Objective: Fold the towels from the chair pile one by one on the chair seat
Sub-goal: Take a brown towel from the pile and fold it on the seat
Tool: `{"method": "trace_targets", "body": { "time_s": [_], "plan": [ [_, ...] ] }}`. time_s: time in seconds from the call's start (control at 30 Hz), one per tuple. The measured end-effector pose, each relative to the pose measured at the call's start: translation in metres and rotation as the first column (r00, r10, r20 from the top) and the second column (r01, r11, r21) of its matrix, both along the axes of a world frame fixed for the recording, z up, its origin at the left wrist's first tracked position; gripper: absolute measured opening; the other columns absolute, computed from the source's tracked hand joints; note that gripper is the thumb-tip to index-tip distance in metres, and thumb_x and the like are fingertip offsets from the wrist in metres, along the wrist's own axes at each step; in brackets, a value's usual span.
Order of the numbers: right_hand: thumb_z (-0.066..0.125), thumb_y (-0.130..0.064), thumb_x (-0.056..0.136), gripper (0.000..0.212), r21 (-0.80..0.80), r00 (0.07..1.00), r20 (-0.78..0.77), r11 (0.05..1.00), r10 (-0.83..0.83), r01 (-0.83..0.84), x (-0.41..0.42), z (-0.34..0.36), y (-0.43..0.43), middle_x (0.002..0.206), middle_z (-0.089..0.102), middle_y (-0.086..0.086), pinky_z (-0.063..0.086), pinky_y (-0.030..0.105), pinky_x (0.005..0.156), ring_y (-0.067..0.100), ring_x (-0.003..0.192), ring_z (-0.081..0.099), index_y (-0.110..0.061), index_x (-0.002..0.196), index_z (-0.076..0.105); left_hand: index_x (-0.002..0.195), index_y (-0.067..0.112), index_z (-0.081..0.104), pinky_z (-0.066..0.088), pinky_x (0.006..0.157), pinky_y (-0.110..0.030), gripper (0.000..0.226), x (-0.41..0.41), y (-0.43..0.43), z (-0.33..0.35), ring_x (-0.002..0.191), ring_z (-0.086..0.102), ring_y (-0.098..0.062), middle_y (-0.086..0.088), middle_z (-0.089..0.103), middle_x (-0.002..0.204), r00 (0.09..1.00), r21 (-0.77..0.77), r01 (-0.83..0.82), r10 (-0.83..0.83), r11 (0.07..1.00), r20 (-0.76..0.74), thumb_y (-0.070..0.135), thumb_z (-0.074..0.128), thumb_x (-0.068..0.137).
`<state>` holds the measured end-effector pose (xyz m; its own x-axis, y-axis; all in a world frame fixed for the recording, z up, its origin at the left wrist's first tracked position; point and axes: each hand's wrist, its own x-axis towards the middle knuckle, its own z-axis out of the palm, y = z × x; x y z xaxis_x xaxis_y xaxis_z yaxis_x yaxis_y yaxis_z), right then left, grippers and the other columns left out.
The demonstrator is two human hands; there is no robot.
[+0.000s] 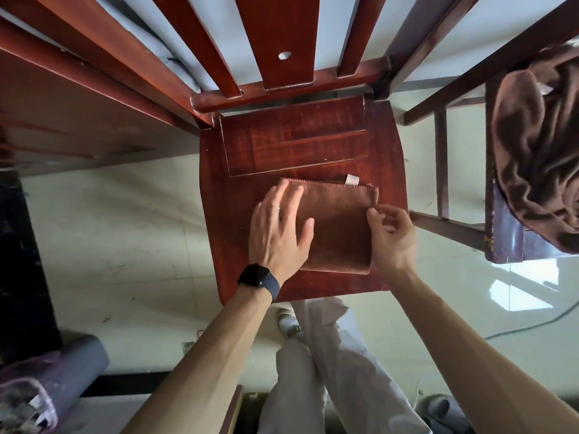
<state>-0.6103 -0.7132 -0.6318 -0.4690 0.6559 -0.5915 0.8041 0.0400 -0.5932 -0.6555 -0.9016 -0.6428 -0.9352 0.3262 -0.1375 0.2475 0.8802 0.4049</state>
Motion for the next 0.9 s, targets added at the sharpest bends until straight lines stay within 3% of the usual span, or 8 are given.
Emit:
{"method": "trace_targets", "body": {
  "time_s": [0.1,0.2,0.37,0.47,0.53,0.6,0.73,0.9],
  "plan": [
    [0.068,-0.032,0.091,0.006,0.037,0.999,-0.029,0.999,-0.019,0.02,-0.006,-0.002,0.002,0.079,0.064,-0.015,0.043,0.007,0.063,-0.005,0.069,0.058,-0.028,0.096,0.068,0.153,0.024,0.032,0.02,0.117,-0.053,0.062,0.004,0.0,-0.008,0.15,0.015,-0.027,-0.003,0.019,0.163,0.981,-0.097,0.183,-0.176,0.978,0.075,0.044,0.047,0.096],
    [0.067,-0.035,0.092,0.006,0.062,0.999,-0.043,0.998,0.014,-0.011,-0.014,-0.005,0.003,0.082,0.066,-0.016,0.044,0.007,0.064,-0.006,0.072,0.058,-0.03,0.096,0.067,0.155,0.029,0.024,0.016,0.118,-0.056,0.062,0.005,-0.002,-0.016,0.152,0.004,-0.027,-0.001,0.01,0.165,0.975,-0.17,0.202,-0.182,0.964,0.126,0.048,0.04,0.097],
    [0.062,-0.041,0.093,0.031,0.206,0.986,-0.071,0.97,0.148,-0.131,-0.012,-0.005,-0.003,0.111,0.063,-0.002,0.052,0.027,0.088,0.001,0.092,0.061,-0.02,0.115,0.059,0.156,0.031,0.018,0.013,0.117,-0.059,0.066,0.009,-0.001,-0.025,0.152,0.001,-0.029,-0.002,0.005,0.165,0.981,-0.228,0.176,-0.151,0.958,0.124,0.051,0.039,0.097],
    [0.056,-0.034,0.097,0.042,0.543,0.845,-0.025,0.717,0.534,-0.437,0.002,-0.003,-0.019,0.142,0.05,0.006,0.036,0.036,0.107,0.022,0.129,0.047,-0.015,0.134,0.054,0.156,0.031,0.017,0.012,0.118,-0.059,0.067,0.01,-0.001,-0.028,0.152,0.0,-0.029,-0.003,0.004,0.165,0.982,-0.238,0.173,-0.151,0.956,0.11,0.052,0.038,0.097],
    [0.048,-0.035,0.1,0.053,0.567,0.689,0.124,0.519,0.714,-0.639,0.009,-0.009,-0.028,0.16,0.032,0.004,0.023,0.044,0.118,0.021,0.15,0.025,-0.018,0.149,0.042,0.156,0.03,0.017,0.011,0.118,-0.059,0.067,0.011,-0.001,-0.029,0.152,0.0,-0.029,-0.003,0.004,0.165,0.984,-0.241,0.169,-0.149,0.956,0.099,0.052,0.039,0.096],
    [0.04,-0.04,0.103,0.06,0.508,0.608,0.224,0.441,0.761,-0.74,0.009,-0.022,-0.025,0.167,0.015,0.001,0.013,0.054,0.122,0.017,0.155,0.005,-0.022,0.158,0.025,0.156,0.03,0.019,0.011,0.118,-0.058,0.068,0.013,-0.003,-0.031,0.152,0.0,-0.029,-0.003,0.005,0.165,0.986,-0.229,0.16,-0.145,0.96,0.082,0.052,0.041,0.095],
    [0.034,-0.049,0.102,0.067,0.473,0.569,0.252,0.414,0.783,-0.778,0.012,-0.043,-0.013,0.168,0.006,0.001,0.007,0.059,0.122,0.016,0.155,-0.001,-0.023,0.16,0.013,0.156,0.028,0.018,0.01,0.118,-0.059,0.073,0.017,-0.004,-0.036,0.152,0.001,-0.029,-0.006,0.005,0.165,0.99,-0.216,0.132,-0.12,0.967,0.068,0.056,0.042,0.093],
    [0.036,-0.054,0.099,0.073,0.465,0.651,0.24,0.504,0.72,-0.728,0.016,-0.047,-0.02,0.169,0.002,0.002,0.004,0.057,0.122,0.02,0.155,-0.002,-0.025,0.16,0.009,0.157,0.025,0.012,0.01,0.118,-0.06,0.082,0.022,-0.001,-0.038,0.151,0.005,-0.035,-0.007,-0.001,0.164,0.997,-0.235,-0.002,0.021,0.972,0.075,0.061,0.041,0.09]
  ]
}}
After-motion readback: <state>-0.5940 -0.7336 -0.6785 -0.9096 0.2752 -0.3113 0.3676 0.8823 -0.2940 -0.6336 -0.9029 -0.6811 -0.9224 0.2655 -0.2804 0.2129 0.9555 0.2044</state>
